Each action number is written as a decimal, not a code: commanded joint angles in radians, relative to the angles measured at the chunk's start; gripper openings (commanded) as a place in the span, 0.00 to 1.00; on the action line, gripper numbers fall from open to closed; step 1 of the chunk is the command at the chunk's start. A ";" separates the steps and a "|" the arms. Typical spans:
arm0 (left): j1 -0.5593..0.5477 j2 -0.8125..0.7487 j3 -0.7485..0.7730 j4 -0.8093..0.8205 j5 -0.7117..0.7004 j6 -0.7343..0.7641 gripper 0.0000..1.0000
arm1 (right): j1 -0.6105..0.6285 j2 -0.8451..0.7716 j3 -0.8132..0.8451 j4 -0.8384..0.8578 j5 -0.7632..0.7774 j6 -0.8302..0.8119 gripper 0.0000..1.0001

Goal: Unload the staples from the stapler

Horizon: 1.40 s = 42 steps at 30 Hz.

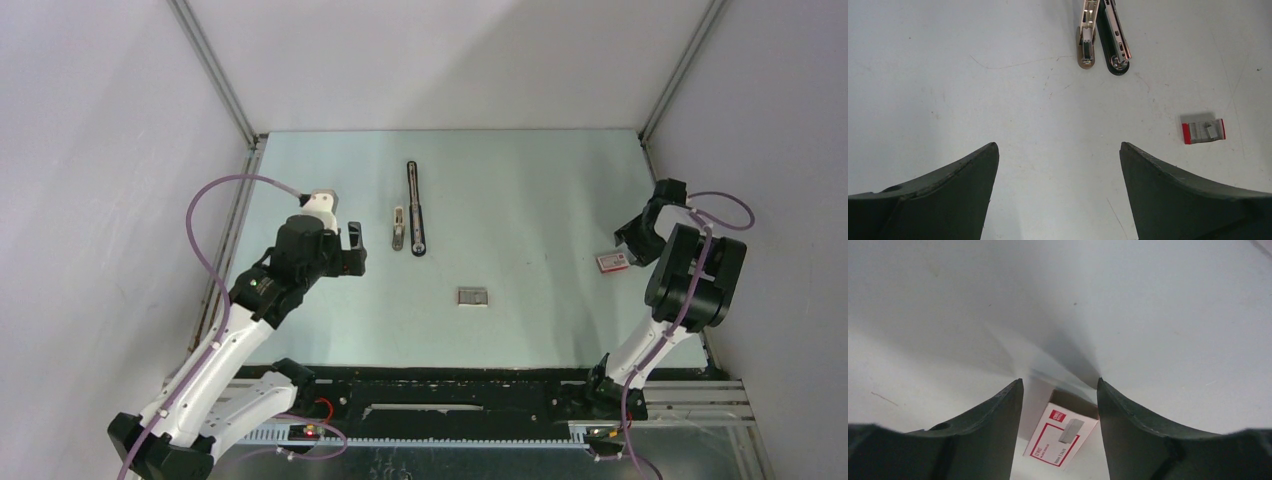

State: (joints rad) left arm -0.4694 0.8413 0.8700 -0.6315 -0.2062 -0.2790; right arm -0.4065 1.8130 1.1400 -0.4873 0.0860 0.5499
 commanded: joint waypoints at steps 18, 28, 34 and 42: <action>0.008 -0.007 -0.002 0.018 0.005 0.018 0.96 | 0.181 -0.114 -0.163 0.051 -0.038 -0.006 0.49; 0.006 -0.004 -0.003 0.018 0.002 0.018 0.96 | 0.335 -0.107 -0.171 0.060 -0.054 -0.008 0.48; 0.008 -0.005 -0.003 0.018 -0.003 0.018 0.96 | 0.418 -0.092 -0.173 0.058 -0.072 -0.038 0.47; 0.007 -0.003 -0.003 0.018 -0.006 0.020 0.96 | 0.528 -0.130 -0.186 0.045 -0.097 -0.078 0.46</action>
State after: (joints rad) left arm -0.4686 0.8421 0.8700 -0.6312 -0.2062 -0.2790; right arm 0.0750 1.7046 0.9825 -0.4061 0.0315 0.5106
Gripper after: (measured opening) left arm 0.962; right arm 0.461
